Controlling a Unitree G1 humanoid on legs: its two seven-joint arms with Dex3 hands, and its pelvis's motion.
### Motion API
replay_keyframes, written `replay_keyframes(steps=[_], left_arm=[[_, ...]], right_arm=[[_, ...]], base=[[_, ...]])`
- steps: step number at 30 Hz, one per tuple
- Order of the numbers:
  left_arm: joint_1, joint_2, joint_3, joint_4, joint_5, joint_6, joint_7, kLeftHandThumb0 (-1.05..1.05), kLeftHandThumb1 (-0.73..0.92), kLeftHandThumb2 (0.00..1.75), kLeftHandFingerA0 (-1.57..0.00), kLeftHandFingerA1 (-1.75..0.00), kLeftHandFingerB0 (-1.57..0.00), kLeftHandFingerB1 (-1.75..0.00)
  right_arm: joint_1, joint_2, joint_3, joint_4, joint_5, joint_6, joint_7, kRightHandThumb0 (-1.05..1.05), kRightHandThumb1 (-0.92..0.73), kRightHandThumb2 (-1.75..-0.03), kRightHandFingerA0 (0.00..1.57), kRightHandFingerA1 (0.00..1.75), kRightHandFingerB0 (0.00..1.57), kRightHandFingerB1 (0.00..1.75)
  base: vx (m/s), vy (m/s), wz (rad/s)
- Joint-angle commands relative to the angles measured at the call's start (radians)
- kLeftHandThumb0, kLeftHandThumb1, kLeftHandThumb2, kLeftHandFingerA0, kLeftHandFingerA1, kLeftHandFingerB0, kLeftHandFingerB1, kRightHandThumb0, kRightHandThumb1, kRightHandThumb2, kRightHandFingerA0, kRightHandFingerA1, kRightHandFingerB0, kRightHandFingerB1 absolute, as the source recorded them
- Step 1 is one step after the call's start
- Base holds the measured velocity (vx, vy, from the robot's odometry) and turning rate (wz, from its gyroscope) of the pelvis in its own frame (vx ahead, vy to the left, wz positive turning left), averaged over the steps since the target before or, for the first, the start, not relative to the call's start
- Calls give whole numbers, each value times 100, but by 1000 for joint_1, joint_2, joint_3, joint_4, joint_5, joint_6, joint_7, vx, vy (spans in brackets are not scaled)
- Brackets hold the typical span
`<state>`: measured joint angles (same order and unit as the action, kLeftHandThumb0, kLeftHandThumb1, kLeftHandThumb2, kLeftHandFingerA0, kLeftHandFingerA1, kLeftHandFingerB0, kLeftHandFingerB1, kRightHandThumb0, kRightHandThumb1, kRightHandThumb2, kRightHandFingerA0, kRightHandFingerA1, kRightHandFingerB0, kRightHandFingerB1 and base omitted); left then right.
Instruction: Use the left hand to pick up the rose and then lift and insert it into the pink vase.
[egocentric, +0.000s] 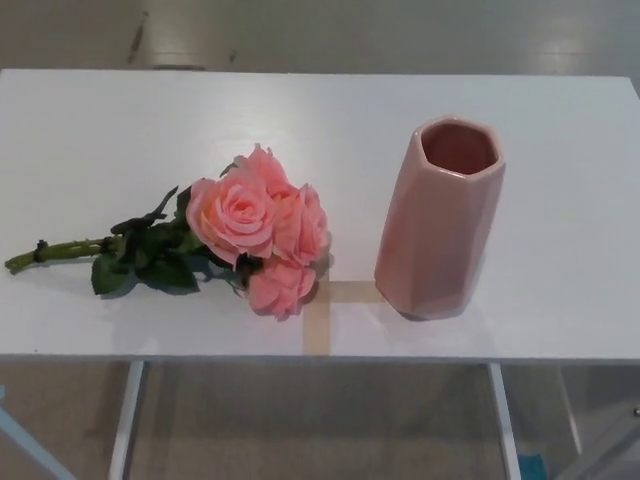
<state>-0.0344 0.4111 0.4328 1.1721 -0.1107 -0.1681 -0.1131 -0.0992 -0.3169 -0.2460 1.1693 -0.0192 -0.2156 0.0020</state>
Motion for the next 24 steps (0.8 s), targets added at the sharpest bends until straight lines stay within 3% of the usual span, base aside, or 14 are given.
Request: replay_keyframes(steps=[1,6,7,9,10,17,24], left_arm=[[20,9,5,3,-28,-45,-33,-18,56,61,-49,-42,-39,-37],[43,19,3,-48,-51,-69,-105,-13,58,57,-44,-39,-34,-33],[69,19,7,-83,-63,-77,-133,-12,39,85,-29,-54,-17,-48],[112,21,14,-144,-82,-83,-174,-13,38,84,-25,-53,-14,-48],[148,21,17,-199,-95,-88,-210,-22,52,58,-29,-37,-23,-32],[426,25,4,-595,-142,-193,-388,-31,49,62,-20,-37,-14,-32],[694,45,-11,-981,-136,-369,-473,-43,45,64,-17,-39,-10,-32]], right_arm=[[0,-1,-7,8,20,-51,-5,-18,-62,-63,54,50,47,45],[-6,5,-8,-26,27,-58,-1,-18,-62,-63,53,50,47,45],[-4,10,-5,-45,27,-60,-2,-18,-62,-63,53,50,47,46],[4,18,-1,-80,28,-61,-2,-15,-64,-58,52,47,48,43],[15,23,6,-116,24,-54,-6,-16,-64,-58,53,47,48,43],[129,74,51,-391,-14,29,-60,-16,-63,-58,53,47,49,45],[136,51,125,-335,-127,-2,-153,-19,-59,-57,57,47,51,44]], base=[[0,0,0],[0,0,0],[0,0,0],[0,0,0],[0,0,0],[0,0,0],[0,0,0]])
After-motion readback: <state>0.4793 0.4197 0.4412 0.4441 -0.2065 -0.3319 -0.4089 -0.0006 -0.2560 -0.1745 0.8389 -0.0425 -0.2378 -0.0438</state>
